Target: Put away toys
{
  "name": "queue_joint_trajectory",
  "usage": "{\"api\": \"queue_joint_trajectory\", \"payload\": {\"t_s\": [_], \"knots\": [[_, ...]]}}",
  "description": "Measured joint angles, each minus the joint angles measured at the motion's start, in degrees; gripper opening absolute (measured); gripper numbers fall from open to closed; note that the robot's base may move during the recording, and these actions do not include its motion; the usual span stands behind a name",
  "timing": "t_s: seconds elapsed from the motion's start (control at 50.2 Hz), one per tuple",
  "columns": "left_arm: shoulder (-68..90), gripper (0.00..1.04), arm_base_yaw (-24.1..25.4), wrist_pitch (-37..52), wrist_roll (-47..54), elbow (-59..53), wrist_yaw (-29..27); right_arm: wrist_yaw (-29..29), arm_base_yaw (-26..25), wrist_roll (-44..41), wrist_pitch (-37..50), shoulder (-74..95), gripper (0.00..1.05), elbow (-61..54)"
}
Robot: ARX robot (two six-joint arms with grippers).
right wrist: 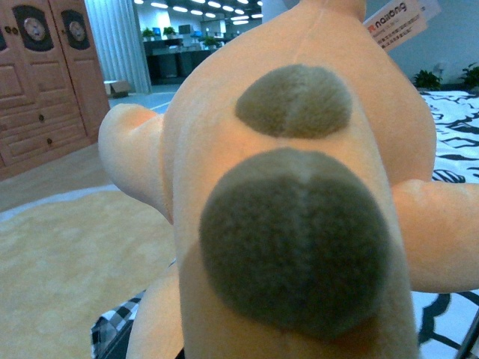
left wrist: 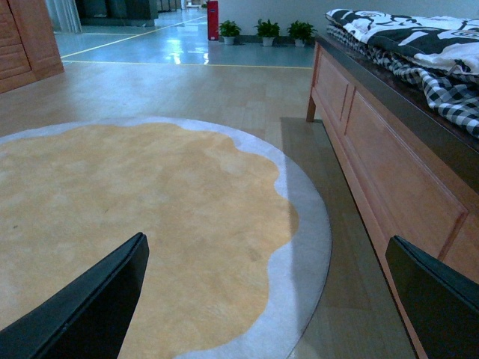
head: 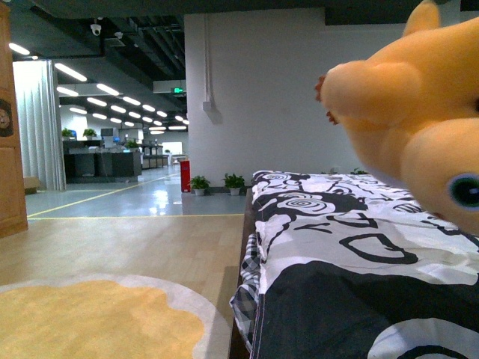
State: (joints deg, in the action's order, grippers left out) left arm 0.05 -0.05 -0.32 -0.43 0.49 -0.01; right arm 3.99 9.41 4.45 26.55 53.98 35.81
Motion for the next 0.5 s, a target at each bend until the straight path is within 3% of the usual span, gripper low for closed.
{"api": "queue_joint_trajectory", "payload": {"t_s": [0.219, 0.358, 0.498], "knots": [[0.0, 0.99, 0.0, 0.0, 0.0, 0.0, 0.0, 18.03, -13.7, 6.38, -4.94, -16.2, 0.08, -9.97], [0.0, 0.99, 0.0, 0.0, 0.0, 0.0, 0.0, 24.13, -18.56, 9.57, -5.62, -23.06, 0.08, -15.06], [0.0, 0.99, 0.0, 0.0, 0.0, 0.0, 0.0, 25.86, -20.09, 11.39, -7.52, -29.73, 0.08, -20.2]]}}
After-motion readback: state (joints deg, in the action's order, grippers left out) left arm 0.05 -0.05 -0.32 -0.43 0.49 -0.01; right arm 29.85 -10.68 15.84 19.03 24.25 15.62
